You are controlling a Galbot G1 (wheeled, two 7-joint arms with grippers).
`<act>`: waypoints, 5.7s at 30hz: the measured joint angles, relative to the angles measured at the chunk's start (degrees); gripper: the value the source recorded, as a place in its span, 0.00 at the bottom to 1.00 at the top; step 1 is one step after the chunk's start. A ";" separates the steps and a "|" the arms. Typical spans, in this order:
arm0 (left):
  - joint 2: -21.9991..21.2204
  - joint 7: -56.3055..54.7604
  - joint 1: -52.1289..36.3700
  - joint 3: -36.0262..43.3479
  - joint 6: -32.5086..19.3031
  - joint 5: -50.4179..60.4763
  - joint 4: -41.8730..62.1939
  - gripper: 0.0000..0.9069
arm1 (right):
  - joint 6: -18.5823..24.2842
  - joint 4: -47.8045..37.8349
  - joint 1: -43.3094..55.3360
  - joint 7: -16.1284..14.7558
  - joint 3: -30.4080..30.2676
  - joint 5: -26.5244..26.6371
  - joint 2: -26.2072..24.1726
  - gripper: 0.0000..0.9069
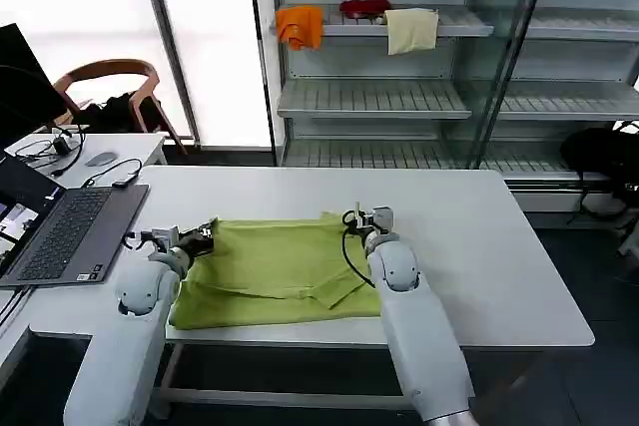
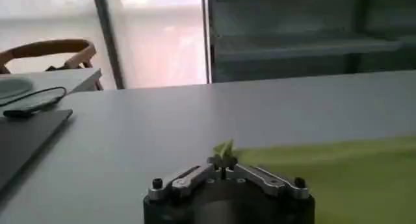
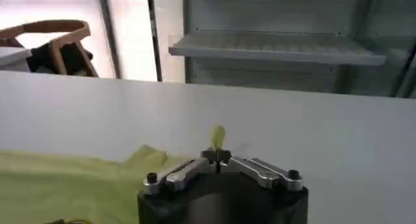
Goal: Fold and organize the clothes.
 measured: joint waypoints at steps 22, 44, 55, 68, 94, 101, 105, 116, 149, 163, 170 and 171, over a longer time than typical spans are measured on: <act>1.04 3.54 15.37 -5.11 -1.54 -2.45 -17.13 0.00 | 0.27 20.20 -18.10 -2.40 0.97 0.14 -5.73 0.00; 2.10 7.73 23.51 -6.84 -4.11 6.18 -21.66 0.01 | 0.43 24.94 -25.88 -3.02 1.67 -3.32 -5.92 0.00; 0.99 7.46 24.58 -6.36 -5.50 11.57 -22.23 1.00 | 0.50 25.36 -26.37 -2.87 2.04 -6.46 -5.72 1.00; -1.38 2.81 25.79 -7.88 -8.76 8.16 -23.90 1.00 | 0.92 28.85 -24.94 -1.73 4.41 -4.63 -6.62 1.00; -8.32 -8.89 31.66 -7.53 -11.66 -0.64 -23.55 0.12 | 0.76 34.22 -20.86 -1.23 8.22 3.07 -7.27 1.00; -9.14 -9.43 31.47 -6.97 -11.17 -2.16 -23.20 0.01 | 0.72 34.72 -20.86 -1.18 8.68 3.47 -7.76 1.00; -9.37 -9.54 31.42 -6.66 -10.92 -2.85 -23.02 0.00 | 0.70 34.76 -20.49 -1.08 8.85 3.63 -8.09 1.00; -9.32 -8.89 30.88 -6.78 -12.48 -1.98 -22.44 0.00 | 0.69 33.92 -20.38 -1.47 9.06 3.79 -8.01 1.00; -1.36 -0.60 21.13 -9.93 -5.44 0.75 -30.16 0.00 | 1.63 30.37 -21.90 -1.37 12.47 2.95 -7.51 1.00; -8.31 -4.01 20.15 5.90 -2.43 1.30 -28.91 0.01 | 2.36 29.67 -22.57 -1.47 12.35 2.09 -7.16 1.00; -10.88 -4.91 19.79 9.74 -2.22 3.57 -25.44 0.38 | 2.72 28.78 -22.28 -1.67 12.64 1.94 -7.35 1.00; -11.20 -4.96 19.79 10.12 -2.27 3.89 -24.90 0.56 | 2.75 28.67 -22.24 -1.69 12.64 1.95 -7.39 1.00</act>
